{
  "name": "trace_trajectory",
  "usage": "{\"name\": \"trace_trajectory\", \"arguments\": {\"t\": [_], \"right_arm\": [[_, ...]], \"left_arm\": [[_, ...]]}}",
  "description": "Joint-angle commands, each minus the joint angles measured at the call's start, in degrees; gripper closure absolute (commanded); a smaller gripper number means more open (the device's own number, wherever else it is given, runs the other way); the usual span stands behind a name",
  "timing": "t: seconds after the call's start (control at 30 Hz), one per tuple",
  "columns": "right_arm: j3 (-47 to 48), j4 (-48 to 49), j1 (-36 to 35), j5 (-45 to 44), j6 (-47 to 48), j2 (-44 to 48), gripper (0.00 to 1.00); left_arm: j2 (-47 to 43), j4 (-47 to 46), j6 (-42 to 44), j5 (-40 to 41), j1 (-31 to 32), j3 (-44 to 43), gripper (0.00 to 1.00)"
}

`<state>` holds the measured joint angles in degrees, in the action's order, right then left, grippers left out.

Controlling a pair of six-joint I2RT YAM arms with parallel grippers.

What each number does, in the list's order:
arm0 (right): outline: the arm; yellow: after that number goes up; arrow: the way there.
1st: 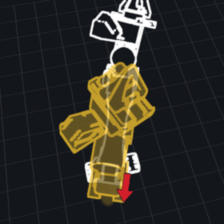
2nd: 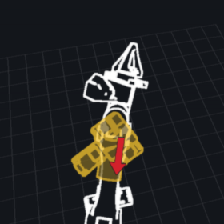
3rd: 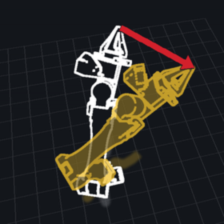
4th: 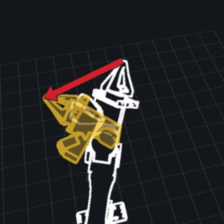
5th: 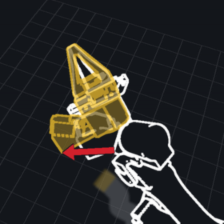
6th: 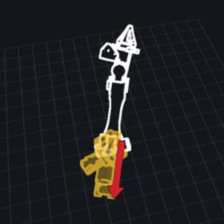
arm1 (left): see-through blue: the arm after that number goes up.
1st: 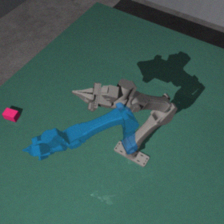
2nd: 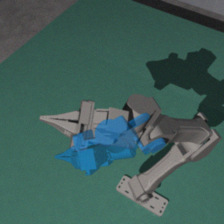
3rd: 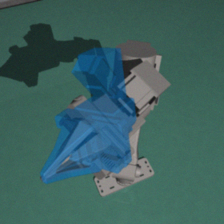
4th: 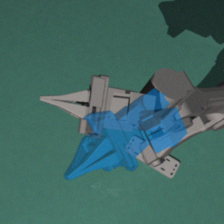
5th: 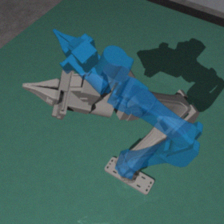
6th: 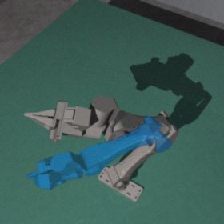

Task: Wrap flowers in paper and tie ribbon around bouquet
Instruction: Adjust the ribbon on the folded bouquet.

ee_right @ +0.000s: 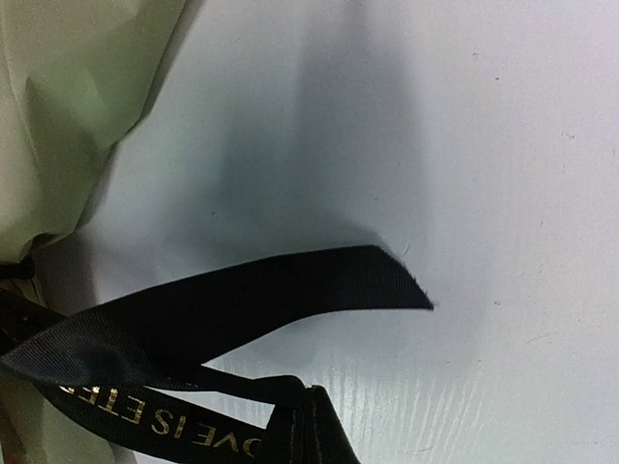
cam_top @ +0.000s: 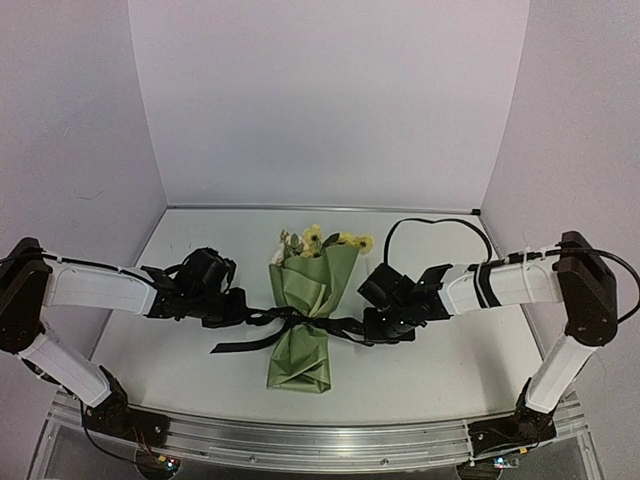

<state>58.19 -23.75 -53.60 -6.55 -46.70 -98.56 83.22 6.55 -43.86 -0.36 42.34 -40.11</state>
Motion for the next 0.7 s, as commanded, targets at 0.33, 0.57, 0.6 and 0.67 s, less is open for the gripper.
{"name": "trace_trajectory", "arguments": {"t": [0.33, 0.57, 0.6, 0.67], "right_arm": [[-11.89, -12.25, 8.62, -7.52, -1.91, 7.78, 1.0], [-7.92, -12.05, 7.12, -1.86, 0.83, 5.98, 1.0], [-6.88, -12.55, 6.67, -1.55, 1.58, 5.84, 1.0], [-5.06, -13.54, 6.11, -0.67, 2.7, 5.65, 1.0]], "left_arm": [[-2.13, 1.52, -3.33, 7.23, -5.95, 6.43, 1.0], [-3.38, -4.11, -0.43, 1.66, -5.89, 6.44, 1.0], [-3.6, -4.88, -0.13, 0.96, -5.83, 6.46, 1.0], [-3.57, -5.5, 0.76, 0.54, -5.45, 6.11, 1.0]]}}
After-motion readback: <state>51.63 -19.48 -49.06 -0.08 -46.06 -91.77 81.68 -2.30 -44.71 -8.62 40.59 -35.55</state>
